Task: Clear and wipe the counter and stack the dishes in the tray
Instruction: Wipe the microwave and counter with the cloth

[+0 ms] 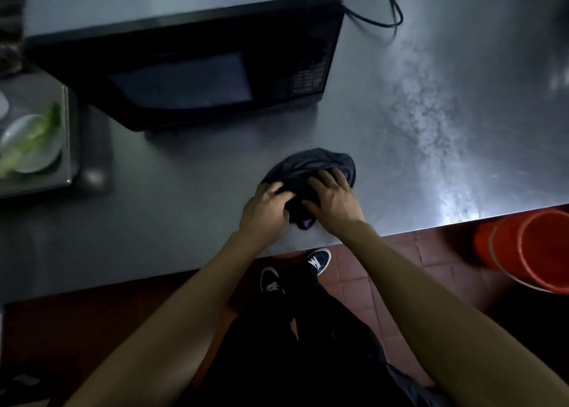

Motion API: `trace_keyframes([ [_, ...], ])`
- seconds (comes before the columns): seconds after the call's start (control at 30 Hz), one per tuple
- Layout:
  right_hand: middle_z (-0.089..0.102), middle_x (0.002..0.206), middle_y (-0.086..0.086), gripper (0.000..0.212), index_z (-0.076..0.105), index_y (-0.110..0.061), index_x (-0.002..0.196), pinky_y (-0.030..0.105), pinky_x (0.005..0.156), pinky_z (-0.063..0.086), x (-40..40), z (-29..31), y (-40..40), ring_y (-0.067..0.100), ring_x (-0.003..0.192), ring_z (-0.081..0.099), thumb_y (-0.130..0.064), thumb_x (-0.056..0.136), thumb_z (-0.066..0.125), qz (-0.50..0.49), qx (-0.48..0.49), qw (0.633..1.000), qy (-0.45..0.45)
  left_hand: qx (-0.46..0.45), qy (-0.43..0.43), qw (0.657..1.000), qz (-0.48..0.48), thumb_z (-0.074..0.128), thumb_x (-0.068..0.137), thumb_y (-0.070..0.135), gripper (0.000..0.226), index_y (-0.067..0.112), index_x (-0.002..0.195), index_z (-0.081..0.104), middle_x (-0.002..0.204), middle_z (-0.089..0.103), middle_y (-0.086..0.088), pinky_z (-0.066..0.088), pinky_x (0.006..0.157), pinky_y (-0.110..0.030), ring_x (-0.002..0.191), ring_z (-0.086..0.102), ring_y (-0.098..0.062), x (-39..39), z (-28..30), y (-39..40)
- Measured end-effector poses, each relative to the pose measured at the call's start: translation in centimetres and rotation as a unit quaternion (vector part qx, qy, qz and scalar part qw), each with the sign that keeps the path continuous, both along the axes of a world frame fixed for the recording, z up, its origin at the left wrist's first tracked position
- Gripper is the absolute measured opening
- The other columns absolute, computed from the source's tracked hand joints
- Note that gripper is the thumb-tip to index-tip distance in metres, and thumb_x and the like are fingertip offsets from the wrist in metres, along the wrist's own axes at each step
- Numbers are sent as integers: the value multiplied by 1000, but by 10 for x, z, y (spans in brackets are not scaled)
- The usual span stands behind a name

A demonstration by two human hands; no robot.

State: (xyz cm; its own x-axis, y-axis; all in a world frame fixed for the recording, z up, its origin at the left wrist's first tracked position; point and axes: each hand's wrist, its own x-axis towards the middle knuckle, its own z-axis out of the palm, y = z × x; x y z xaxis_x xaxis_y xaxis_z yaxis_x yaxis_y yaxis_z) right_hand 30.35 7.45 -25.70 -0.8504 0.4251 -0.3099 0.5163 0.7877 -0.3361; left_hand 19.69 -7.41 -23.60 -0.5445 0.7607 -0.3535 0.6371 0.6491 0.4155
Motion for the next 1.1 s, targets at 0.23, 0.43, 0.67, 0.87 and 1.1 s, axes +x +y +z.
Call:
trace_keyframes([
  [0.23, 49, 140, 8, 71, 32, -23, 151, 51, 100, 45, 37, 13, -51, 36, 129, 39, -34, 89, 65, -28, 27, 998, -39, 42, 33, 999, 0, 69, 84, 31, 43, 20, 121, 52, 127, 52, -1, 48, 84, -44, 116, 47, -28, 29, -9, -46],
  [0.43, 40, 141, 14, 67, 30, -24, 151, 51, 97, 46, 46, 18, -81, 41, 124, 36, -28, 92, 61, -36, 57, 991, -114, -49, 91, 993, -52, 59, 92, 30, 64, 21, 149, 31, 143, 39, -9, 44, 89, -44, 122, 40, -32, 41, -9, -55],
  [0.67, 50, 130, 17, 56, 52, -13, 136, 48, 92, 48, 64, 21, -85, 41, 116, 45, -8, 82, 65, -86, -20, 996, -35, -34, 35, 998, -50, 62, 88, 17, 46, 17, 131, 46, 115, 55, -10, 47, 75, -41, 109, 48, -30, 58, 4, -46],
  [0.87, 58, 118, 15, 56, 62, -8, 128, 38, 85, 49, 117, 44, -59, 36, 103, 59, 3, 74, 58, -223, -98, 963, 113, 68, 23, 994, -77, 63, 85, 10, 52, 22, 135, 51, 115, 61, -6, 52, 73, -41, 108, 52, -28, 90, 25, -7],
  [1.1, 61, 113, 8, 53, 65, -9, 124, 26, 81, 43, 232, 72, 10, 28, 99, 59, 4, 72, 62, -320, -31, 926, 197, 136, 29, 970, -201, 64, 84, 11, 51, 20, 133, 56, 117, 61, -4, 54, 76, -45, 112, 50, -27, 171, 52, 100],
])
